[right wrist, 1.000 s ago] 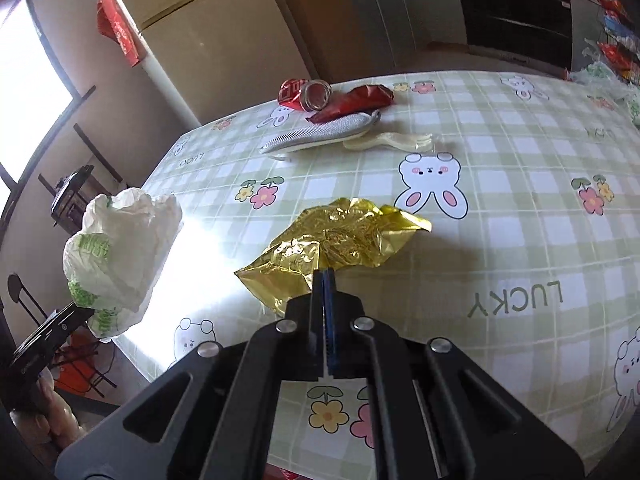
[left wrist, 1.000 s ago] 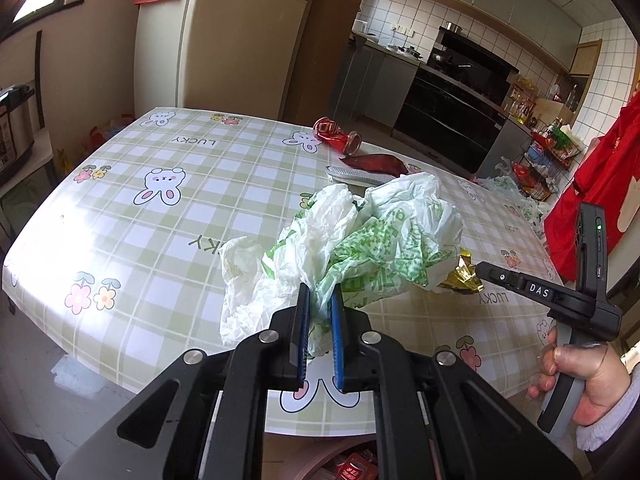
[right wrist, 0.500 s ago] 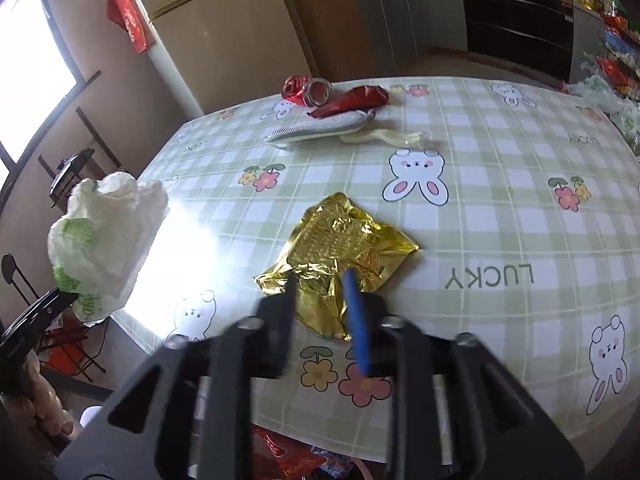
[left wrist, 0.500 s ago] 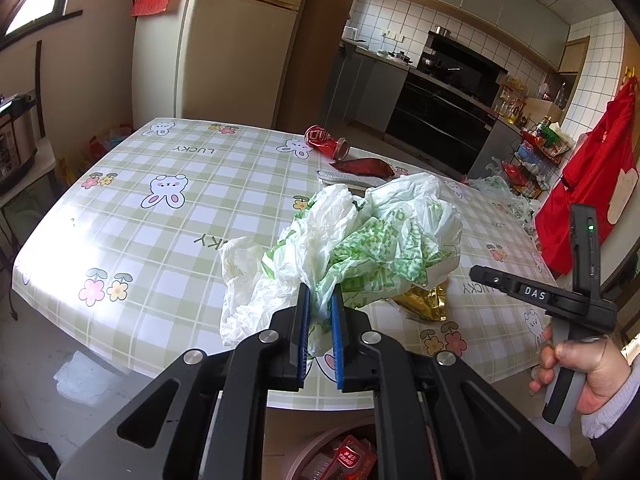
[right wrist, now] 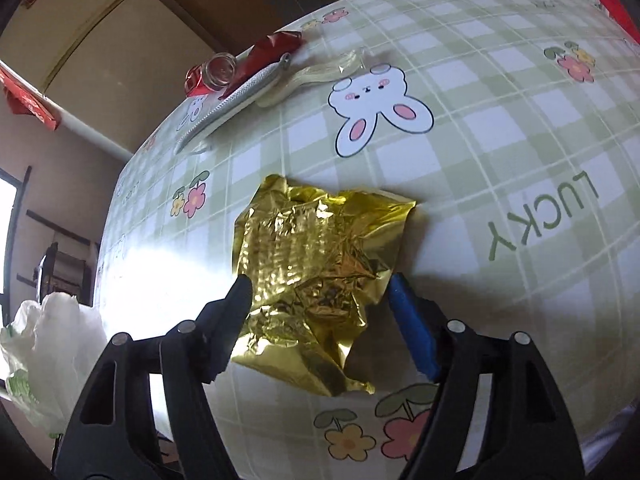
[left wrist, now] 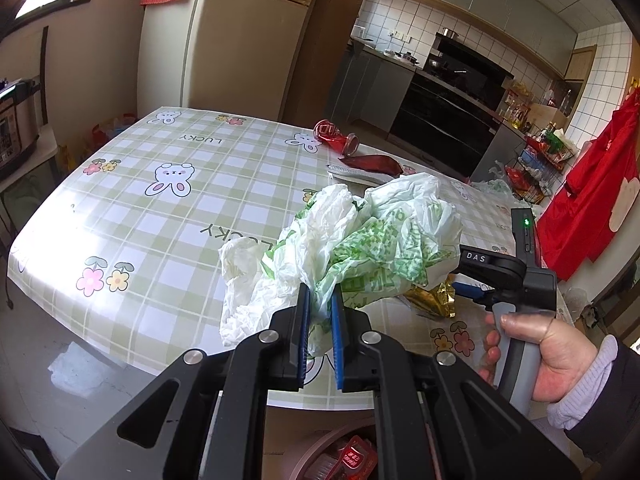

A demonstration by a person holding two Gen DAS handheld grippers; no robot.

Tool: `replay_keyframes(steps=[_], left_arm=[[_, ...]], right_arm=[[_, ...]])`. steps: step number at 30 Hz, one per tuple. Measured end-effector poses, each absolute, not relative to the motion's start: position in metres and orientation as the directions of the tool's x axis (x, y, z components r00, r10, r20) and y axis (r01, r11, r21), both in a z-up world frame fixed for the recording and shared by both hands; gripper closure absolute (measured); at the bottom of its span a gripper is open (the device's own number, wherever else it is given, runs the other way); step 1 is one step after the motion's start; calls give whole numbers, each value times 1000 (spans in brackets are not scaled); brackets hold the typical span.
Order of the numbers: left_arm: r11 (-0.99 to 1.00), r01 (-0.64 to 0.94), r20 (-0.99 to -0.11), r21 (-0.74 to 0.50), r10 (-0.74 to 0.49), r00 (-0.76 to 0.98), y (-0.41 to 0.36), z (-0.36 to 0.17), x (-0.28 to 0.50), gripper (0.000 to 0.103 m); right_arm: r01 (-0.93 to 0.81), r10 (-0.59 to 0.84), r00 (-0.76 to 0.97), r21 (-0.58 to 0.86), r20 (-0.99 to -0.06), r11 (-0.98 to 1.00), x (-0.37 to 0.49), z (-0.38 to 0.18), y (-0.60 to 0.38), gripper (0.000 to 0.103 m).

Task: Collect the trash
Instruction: 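Grasp the gold foil packet with the right gripper while the left gripper holds the bag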

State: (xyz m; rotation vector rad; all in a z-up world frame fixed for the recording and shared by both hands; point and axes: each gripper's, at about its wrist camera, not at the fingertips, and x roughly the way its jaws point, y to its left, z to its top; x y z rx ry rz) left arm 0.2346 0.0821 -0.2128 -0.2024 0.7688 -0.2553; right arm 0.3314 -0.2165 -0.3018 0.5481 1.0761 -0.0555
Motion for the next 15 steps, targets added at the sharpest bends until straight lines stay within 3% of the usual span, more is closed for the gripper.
replay_keyframes(steps=[2,3,9,15], left_arm=[[949,148,-663,-278,-301,685,83,-218,237,93],[949,145,-666,-280,-301,682,84,-220,238,93],[950,127,-679,-286,-294,672,88,-229,240,93],[952,118,-680,-282,-285,675,92,-229,239,93]], right_arm=[[299,170,479,341,-861,891,339,-302,-210,33],[291,151,479,318,-865,902,341,-301,-207,45],[213,181,530,337,-828,917,338,-292,-201,60],[159,207,581,359,-787,920,325,-275,-203,62]])
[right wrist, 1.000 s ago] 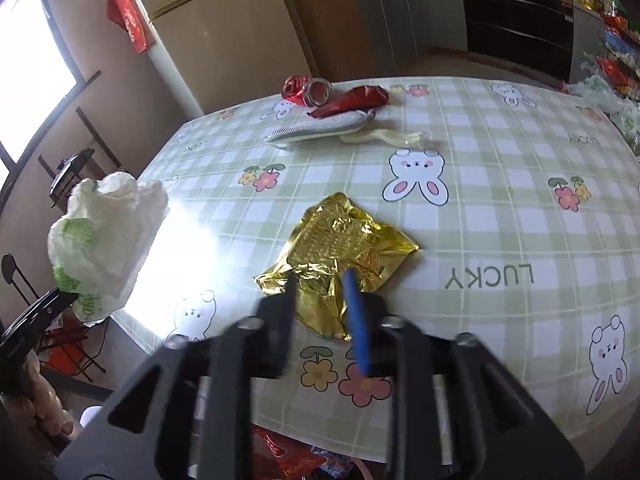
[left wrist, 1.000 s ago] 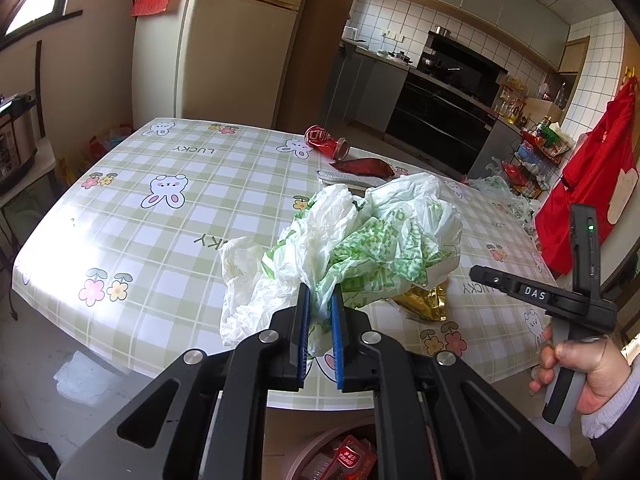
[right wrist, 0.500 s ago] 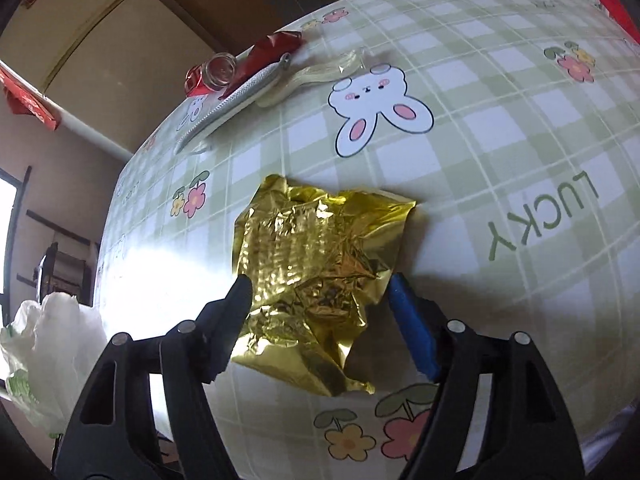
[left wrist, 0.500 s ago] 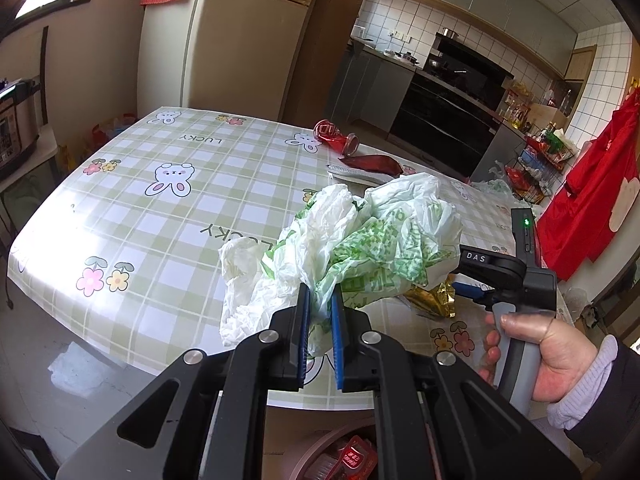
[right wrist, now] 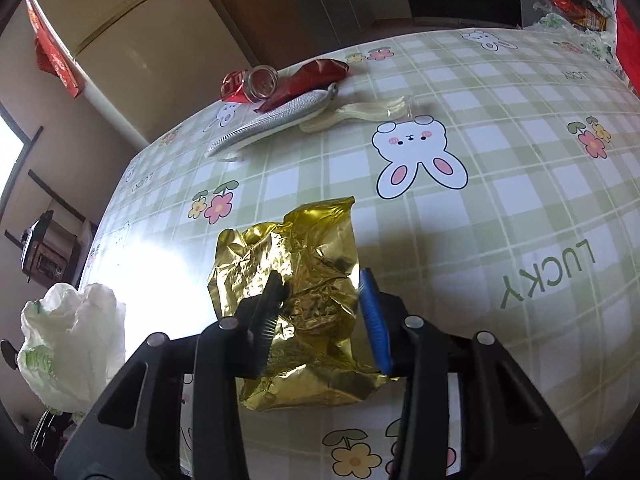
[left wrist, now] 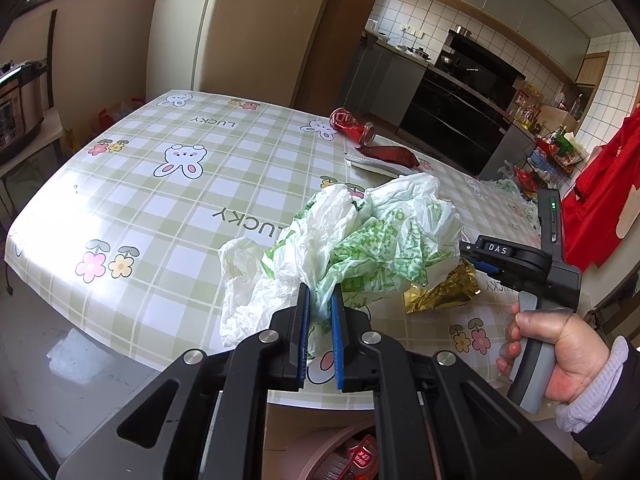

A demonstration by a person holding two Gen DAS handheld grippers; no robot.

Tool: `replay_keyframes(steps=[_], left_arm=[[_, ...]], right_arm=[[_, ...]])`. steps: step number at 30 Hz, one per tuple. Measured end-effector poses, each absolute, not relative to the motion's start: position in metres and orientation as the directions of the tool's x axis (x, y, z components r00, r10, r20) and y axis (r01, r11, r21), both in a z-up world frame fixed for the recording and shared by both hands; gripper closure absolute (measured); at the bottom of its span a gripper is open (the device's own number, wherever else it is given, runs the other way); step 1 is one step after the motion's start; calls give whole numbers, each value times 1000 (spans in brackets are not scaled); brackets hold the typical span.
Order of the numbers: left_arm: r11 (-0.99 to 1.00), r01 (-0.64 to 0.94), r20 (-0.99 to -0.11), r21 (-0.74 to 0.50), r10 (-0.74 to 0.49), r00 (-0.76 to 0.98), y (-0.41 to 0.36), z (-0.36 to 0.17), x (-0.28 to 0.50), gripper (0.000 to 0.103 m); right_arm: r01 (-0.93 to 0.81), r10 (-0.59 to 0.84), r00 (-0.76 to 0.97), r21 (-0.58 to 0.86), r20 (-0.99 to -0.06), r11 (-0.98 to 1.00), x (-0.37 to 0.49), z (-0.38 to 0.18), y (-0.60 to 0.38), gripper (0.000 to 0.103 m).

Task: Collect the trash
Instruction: 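Grasp the gold foil packet with the right gripper while the left gripper holds the bag, then carry the bag over the bin and open the left gripper while the right gripper carries the foil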

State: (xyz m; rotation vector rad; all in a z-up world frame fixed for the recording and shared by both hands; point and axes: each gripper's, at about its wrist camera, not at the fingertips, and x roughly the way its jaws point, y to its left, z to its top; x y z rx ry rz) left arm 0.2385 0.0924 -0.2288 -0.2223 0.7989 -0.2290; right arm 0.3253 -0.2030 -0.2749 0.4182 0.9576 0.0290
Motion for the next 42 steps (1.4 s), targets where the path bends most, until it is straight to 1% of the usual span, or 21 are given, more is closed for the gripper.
replay_keyframes(steps=[5,11,19,23,26,32,42], left_arm=[[952,129,-674,-277,-288,680,89,-222,232,93],[950,179,-667,-256,-307,679,80,-213,216,93],[944,220,-686,-244,-329,649,71,-210,177,93],[940,232,-690,-248,-340,639,68,-210,159,93],[938,248,-697,-243,-347,628,63,-210,146,93],[925,303,-723,-231,-372,583,47,-219,114,93],[901,376,-792,-218,-388,471,17,-250,72,92]], right_arm=[[138,213,626,375,-750,917,308,-254,-213,62],[91,225,680,385,-698,919,276,-221,-226,62],[33,255,735,409,-629,912,232,-181,-233,62],[10,292,747,449,-597,893,212,-168,-233,62],[-16,301,764,451,-570,892,196,-158,-231,62],[-37,318,789,476,-526,878,163,-149,-234,62],[-46,320,815,496,-484,867,104,-151,-244,62]])
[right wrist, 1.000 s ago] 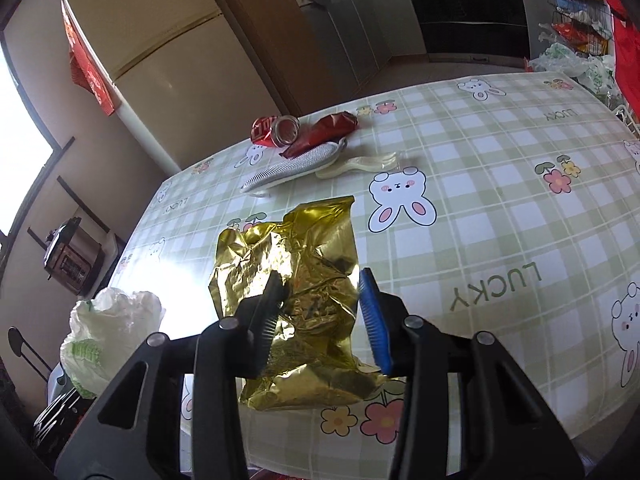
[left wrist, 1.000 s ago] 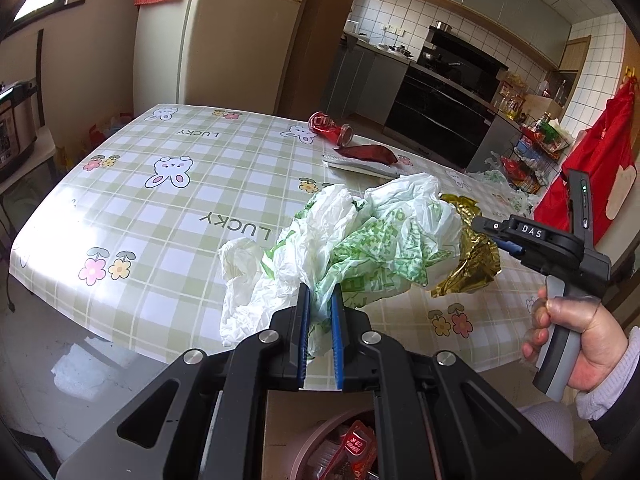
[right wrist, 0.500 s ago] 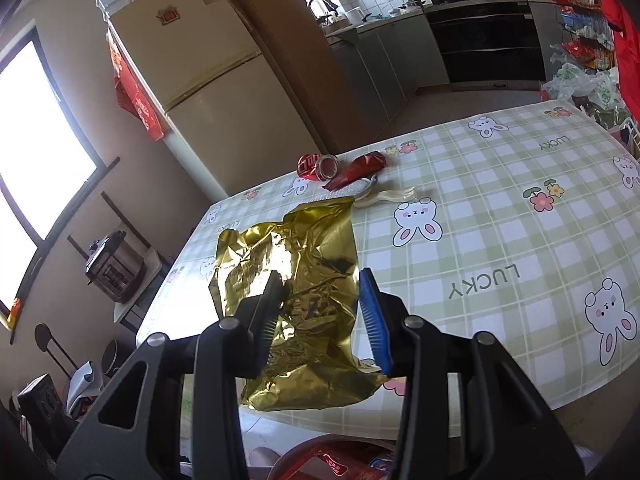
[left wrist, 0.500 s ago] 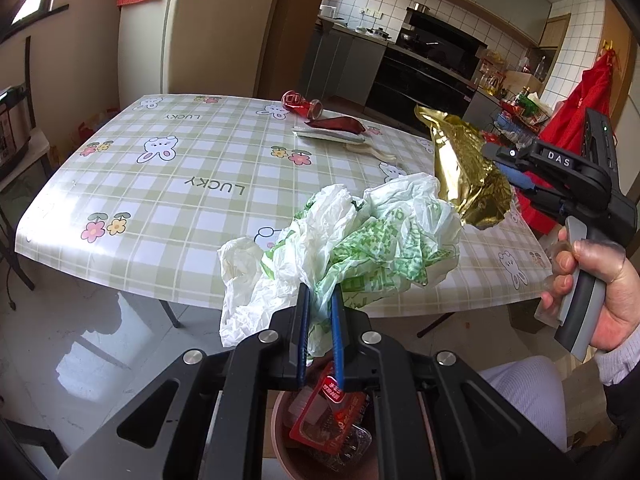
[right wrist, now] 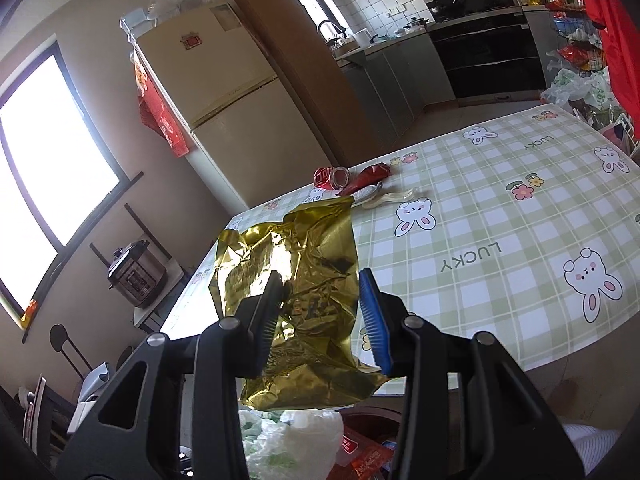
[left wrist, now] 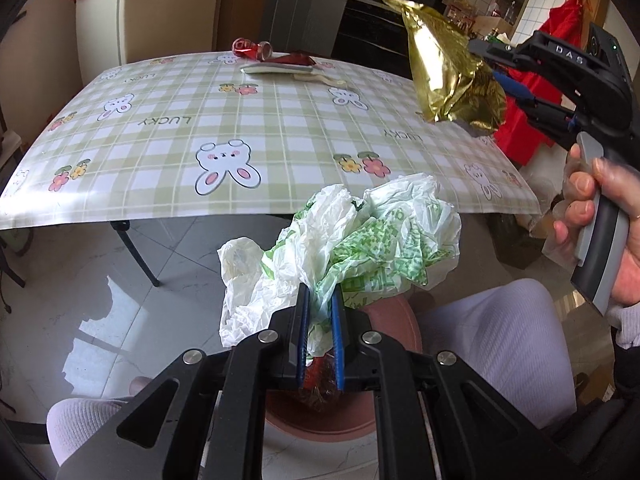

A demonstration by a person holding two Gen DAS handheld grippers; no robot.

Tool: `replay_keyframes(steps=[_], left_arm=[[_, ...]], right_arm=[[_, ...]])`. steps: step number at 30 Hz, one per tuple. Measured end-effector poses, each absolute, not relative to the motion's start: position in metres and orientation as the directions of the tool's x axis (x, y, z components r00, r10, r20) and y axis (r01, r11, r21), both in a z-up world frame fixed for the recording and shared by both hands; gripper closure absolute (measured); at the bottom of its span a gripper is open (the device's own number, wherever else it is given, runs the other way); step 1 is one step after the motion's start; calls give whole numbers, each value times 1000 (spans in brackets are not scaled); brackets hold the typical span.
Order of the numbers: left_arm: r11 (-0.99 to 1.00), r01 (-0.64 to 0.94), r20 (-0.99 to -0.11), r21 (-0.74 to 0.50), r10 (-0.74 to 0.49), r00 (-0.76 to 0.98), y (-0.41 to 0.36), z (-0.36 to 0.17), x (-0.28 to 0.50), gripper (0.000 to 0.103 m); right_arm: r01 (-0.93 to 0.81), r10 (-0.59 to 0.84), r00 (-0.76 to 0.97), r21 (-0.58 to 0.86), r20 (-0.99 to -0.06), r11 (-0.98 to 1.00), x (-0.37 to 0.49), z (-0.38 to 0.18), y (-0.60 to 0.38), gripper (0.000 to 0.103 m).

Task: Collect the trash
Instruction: 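Carry the bag over the bin and open the left gripper while the right gripper carries the foil, then lower the gold foil packet into the bin and open the right gripper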

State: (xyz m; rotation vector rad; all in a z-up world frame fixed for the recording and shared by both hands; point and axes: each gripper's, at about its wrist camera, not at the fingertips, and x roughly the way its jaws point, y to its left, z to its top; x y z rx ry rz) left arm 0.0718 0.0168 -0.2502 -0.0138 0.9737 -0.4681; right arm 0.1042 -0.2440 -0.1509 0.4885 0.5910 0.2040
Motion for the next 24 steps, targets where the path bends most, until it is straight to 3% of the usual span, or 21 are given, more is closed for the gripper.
replay_keyframes(steps=[8,12,18,21,24], left_arm=[[884,411,-811,-222,-402,426,-4,-264,48,84],[883,420,-791,-209,-405,459,-12,-255,42,51],[921,349,-743,-174,-355,568,-2,-231,47,19],[954,260,-690,-148,-288,663,15,-210,51,8],[977,169,-637,-132,-214,740,34,-187,59,6]], right_arm=[[-22,308,822,513,-480,858,64,-157,-262,62],[-30,303,826,499,-476,866,56,-153,-266,62],[-59,303,817,452,-490,890,50,-151,-258,62],[-92,319,799,421,-510,902,48,-153,-247,62],[-123,332,777,388,-535,913,45,-158,-235,61]])
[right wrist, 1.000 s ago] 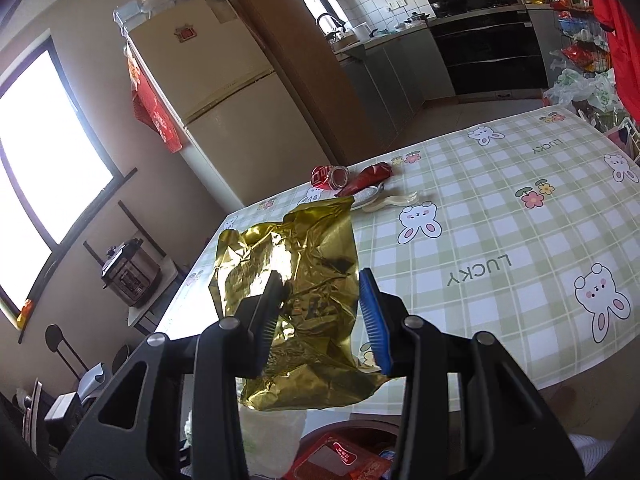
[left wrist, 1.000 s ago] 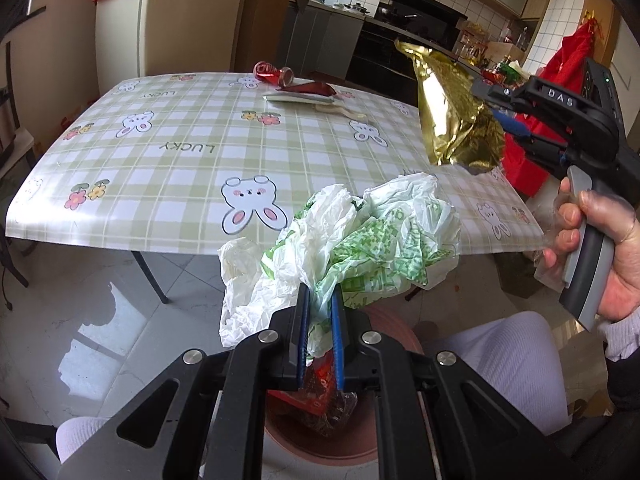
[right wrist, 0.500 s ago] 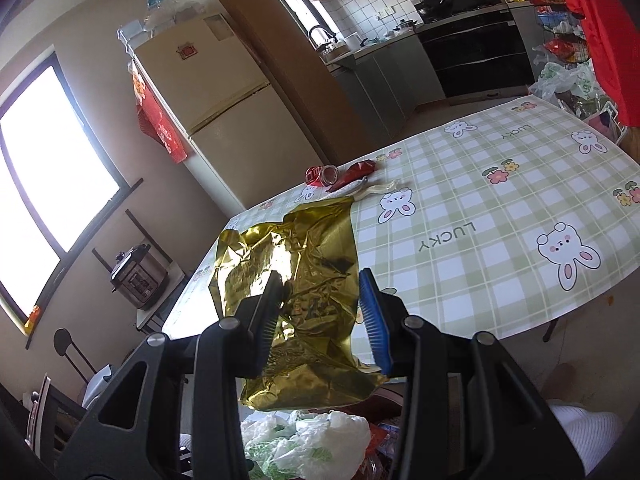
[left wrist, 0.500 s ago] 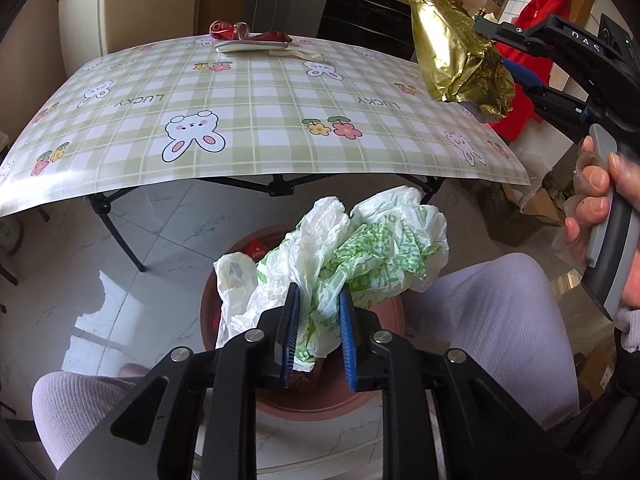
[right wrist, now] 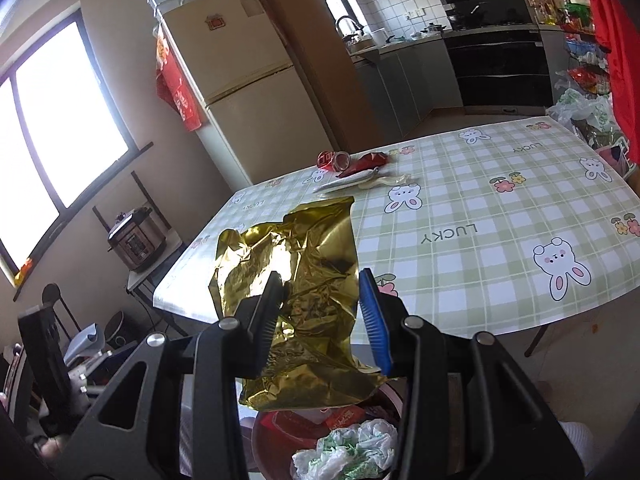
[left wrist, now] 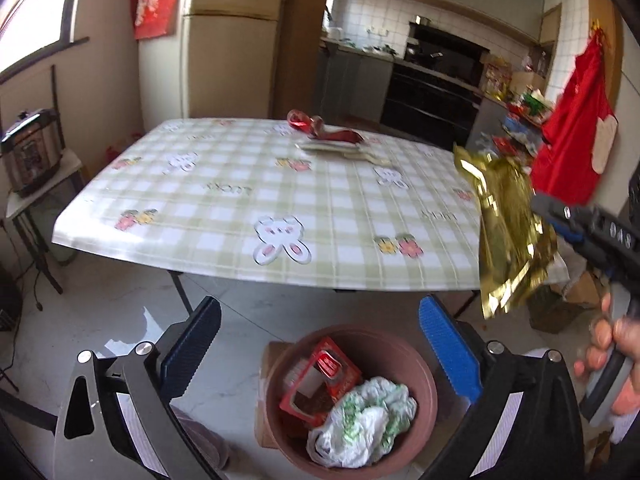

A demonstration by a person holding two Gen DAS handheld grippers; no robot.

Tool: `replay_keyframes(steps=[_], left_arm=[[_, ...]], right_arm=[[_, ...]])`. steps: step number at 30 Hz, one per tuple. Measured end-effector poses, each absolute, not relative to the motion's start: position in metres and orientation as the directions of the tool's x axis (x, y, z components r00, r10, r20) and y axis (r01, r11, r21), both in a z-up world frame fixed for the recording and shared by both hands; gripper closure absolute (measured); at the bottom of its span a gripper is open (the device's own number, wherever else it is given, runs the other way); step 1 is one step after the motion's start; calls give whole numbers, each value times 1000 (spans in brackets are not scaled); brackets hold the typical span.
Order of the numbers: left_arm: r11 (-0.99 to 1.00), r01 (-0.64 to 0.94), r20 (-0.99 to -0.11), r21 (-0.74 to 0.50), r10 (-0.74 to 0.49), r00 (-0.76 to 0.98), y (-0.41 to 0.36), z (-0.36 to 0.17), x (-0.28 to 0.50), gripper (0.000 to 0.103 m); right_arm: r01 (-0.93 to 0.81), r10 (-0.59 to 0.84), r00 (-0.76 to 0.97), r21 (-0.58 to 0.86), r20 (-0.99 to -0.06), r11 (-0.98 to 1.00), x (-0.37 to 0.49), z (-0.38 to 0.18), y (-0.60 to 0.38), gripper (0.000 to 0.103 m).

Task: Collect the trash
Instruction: 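Lower the gold foil packet into the bin and open the right gripper, then move both grippers back toward the red can and red packet on the table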

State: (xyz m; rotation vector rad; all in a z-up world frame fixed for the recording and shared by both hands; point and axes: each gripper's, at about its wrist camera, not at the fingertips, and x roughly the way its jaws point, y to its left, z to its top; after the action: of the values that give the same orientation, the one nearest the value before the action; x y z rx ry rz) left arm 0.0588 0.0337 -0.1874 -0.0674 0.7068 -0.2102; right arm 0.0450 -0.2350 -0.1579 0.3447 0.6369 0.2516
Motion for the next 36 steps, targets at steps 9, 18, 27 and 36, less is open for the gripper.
replay_keyframes(steps=[9,18,27,36], left_arm=[[987,106,-602,-117,-156,783,54,-159,76,6],[985,64,-619,-160,-150,771,72,-168,76,6],[985,61,-621,-162,-150,770,76,-171,76,6],[986,70,-630,-151,-151,762,72,-176,76,6]], right_arm=[[-138,363,716,389,-596,911,42,-178,-220,61],[-190,409,630,380,-660,905,46,-190,-196,61],[-178,385,569,348,-727,921,49,-205,-182,27],[-109,253,600,235,-759,966,51,-208,-189,6]])
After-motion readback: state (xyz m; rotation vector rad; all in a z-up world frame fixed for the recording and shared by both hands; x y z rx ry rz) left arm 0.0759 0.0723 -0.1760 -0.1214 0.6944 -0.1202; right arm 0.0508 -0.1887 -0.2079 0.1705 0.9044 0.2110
